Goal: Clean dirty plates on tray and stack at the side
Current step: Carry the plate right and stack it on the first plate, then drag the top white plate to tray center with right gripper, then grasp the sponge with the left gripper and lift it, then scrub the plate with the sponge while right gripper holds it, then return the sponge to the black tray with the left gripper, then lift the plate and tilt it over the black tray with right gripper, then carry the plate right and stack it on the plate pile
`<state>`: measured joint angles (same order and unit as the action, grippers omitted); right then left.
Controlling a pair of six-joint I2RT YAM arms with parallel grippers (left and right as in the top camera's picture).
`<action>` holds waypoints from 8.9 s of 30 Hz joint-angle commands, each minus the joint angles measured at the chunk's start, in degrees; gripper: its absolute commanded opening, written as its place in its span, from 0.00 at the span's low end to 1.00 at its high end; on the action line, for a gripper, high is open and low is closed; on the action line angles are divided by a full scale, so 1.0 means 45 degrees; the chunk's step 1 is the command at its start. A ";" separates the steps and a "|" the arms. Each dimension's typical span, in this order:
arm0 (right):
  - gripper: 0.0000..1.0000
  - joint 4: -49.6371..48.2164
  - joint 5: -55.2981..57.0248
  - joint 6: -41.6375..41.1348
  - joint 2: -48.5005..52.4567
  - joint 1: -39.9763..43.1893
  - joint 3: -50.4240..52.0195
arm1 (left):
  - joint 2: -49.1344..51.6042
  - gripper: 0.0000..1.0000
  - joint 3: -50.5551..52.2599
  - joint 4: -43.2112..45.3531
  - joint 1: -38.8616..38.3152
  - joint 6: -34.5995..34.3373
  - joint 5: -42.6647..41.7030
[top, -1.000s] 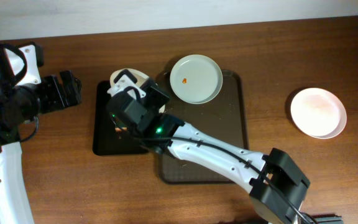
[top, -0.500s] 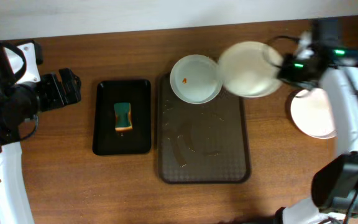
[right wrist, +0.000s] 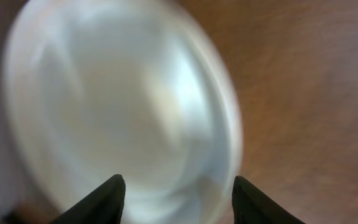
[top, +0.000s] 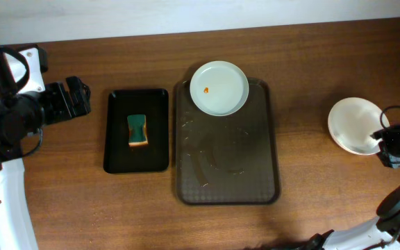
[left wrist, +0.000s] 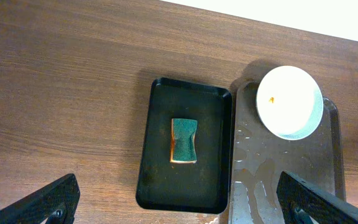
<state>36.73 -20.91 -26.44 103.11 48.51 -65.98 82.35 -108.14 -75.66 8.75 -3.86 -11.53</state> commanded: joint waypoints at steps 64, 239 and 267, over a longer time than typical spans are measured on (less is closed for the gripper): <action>0.04 0.0597 0.4323 0.2195 0.2215 -1.2381 -0.1132 | 0.5761 0.58 0.9199 0.9156 -0.3682 0.0102 0.1438; 0.04 -0.2278 0.7902 0.4410 -0.0301 -1.9793 -0.4775 | 0.3342 1.00 -0.2739 -0.3167 -0.0321 -0.0078 0.1753; 0.14 0.0733 0.2268 0.0879 -0.0981 -0.0117 -0.0083 | 0.3337 1.00 -0.2739 -0.3162 -0.0321 -0.0078 0.1753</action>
<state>42.06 -8.14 -23.24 98.67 47.97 -66.74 98.24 -120.31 -89.82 7.16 -5.30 -3.25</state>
